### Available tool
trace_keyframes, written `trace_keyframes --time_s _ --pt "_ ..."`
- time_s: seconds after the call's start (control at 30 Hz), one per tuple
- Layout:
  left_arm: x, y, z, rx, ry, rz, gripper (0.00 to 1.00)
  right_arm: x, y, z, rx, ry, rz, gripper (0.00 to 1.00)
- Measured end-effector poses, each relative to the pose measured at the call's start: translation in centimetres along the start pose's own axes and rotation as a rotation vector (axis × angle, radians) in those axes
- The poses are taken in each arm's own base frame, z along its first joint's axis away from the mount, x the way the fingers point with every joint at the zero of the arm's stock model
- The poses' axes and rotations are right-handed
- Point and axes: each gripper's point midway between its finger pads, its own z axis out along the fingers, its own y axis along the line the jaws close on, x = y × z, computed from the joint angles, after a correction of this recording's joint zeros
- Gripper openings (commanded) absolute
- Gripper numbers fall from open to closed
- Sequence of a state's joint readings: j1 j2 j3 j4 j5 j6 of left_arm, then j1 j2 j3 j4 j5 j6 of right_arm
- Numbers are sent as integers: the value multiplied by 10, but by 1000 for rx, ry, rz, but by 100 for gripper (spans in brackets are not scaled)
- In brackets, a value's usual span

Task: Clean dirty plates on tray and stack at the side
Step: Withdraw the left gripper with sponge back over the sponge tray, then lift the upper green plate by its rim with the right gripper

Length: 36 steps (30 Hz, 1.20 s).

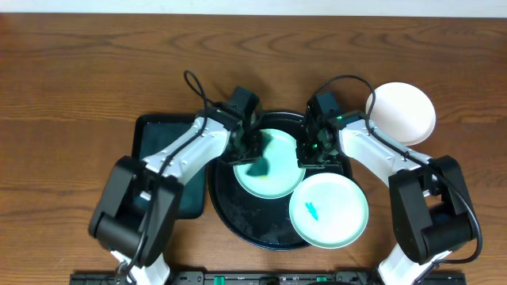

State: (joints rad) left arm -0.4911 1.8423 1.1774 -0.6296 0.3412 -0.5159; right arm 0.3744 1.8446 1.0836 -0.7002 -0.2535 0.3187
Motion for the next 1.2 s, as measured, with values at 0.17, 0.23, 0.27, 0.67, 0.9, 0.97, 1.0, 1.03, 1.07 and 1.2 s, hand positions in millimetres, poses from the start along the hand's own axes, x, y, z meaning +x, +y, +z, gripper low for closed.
trace_keyframes --time_s 0.17,0.23,0.27,0.67,0.9,0.97,1.0,1.03,1.07,1.2 --pt "5 17 -36 -103 -60 3 7 -1 1 0 -2 -6 -2 1" --pt "8 21 -52 -126 -90 9 7 -2 1 0 -3 -7 -2 1" --pt "10 23 -62 -140 -104 13 7 -2 1 0 -3 -8 -2 1" --pt "23 83 -124 -318 -173 -91 7 -23 9 -27 33 -116 -149 1" --pt "15 116 -135 -352 -187 -206 7 -55 40 -124 167 -445 -374 1" --pt "13 121 -137 -356 -191 -219 7 -53 45 -144 223 -506 -426 1" --pt "12 123 -138 -358 -193 -224 7 -51 47 -151 247 -522 -446 1" --pt "11 126 -139 -359 -196 -229 7 -47 48 -157 284 -537 -476 1" --pt "10 128 -139 -361 -200 -233 7 -44 49 -161 311 -545 -496 1" --pt "7 135 -142 -364 -206 -252 7 -34 55 -173 441 -572 -585 1"
